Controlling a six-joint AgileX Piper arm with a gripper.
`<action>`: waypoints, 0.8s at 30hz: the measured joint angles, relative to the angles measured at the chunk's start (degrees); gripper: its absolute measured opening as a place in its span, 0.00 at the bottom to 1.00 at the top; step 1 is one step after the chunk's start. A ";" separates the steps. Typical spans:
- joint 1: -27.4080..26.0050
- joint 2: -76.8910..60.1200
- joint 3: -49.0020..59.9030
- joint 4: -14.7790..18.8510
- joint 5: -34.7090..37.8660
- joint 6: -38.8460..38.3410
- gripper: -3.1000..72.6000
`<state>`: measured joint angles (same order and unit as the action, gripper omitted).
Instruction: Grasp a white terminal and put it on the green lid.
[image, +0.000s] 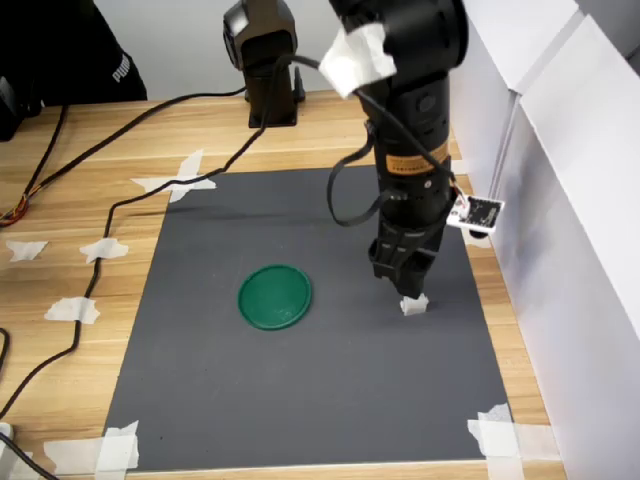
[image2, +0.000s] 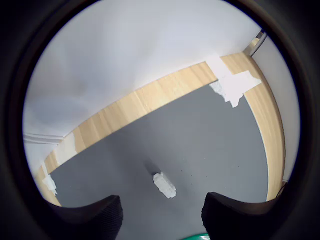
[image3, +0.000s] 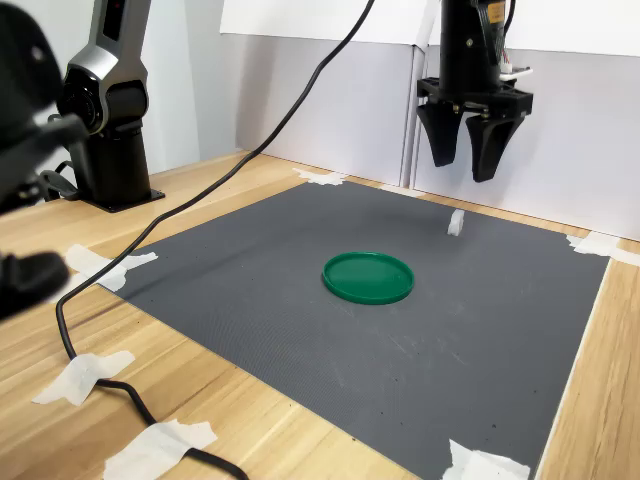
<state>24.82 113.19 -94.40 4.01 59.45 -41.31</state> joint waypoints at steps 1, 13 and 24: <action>0.00 0.50 0.00 0.01 -0.13 0.00 0.92; 0.00 1.53 0.26 0.08 -4.31 -1.13 0.91; 0.00 1.57 5.95 0.12 -10.35 -3.34 0.91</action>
<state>24.82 114.76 -88.46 4.13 49.10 -44.64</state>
